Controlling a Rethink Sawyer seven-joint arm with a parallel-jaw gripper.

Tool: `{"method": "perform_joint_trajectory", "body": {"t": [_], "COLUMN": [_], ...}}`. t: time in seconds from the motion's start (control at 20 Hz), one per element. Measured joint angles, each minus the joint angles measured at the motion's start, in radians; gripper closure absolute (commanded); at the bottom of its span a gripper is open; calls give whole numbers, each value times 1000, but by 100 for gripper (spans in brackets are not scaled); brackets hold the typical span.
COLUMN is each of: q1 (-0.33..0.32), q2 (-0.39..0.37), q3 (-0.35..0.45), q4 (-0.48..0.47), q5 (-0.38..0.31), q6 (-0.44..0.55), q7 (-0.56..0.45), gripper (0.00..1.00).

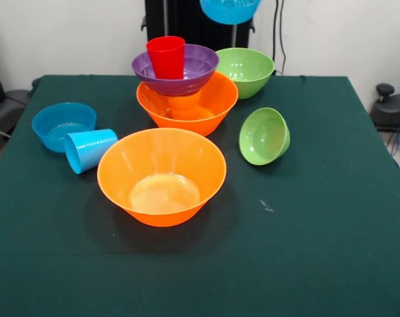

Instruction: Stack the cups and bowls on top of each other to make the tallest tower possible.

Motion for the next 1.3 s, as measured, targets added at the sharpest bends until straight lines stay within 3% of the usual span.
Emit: {"method": "perform_joint_trajectory", "body": {"t": [0.7,1.3], "q1": [-45,-112], "q2": [0,0], "q3": [10,20], "q4": [0,0], "q5": [0,0], "q6": [0,0], "q7": [-13,-82], "gripper": [100,100]}}
